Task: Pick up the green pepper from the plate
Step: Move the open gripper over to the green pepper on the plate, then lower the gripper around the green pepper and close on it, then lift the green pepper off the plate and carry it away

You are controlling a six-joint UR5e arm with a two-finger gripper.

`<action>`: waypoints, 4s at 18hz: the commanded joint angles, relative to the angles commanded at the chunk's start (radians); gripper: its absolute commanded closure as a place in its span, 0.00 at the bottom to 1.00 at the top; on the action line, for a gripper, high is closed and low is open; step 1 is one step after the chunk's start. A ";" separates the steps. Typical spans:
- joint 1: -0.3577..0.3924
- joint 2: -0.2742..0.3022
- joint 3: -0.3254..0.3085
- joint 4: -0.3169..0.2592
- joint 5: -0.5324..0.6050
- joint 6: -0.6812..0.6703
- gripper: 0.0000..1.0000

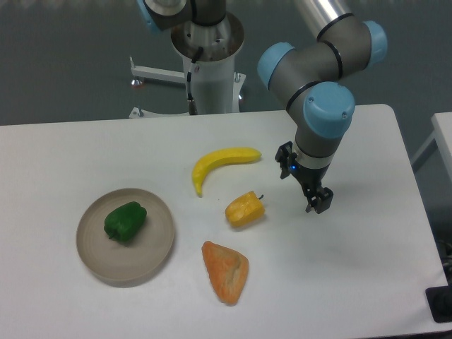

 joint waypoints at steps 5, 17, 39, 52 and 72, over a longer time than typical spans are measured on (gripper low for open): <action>-0.003 -0.005 0.002 0.002 0.000 -0.017 0.00; -0.167 0.061 -0.067 0.005 -0.061 -0.346 0.00; -0.494 -0.067 -0.074 0.117 -0.064 -0.982 0.00; -0.514 -0.086 -0.072 0.117 -0.089 -0.991 0.00; -0.353 0.012 -0.026 0.120 -0.138 -0.878 0.75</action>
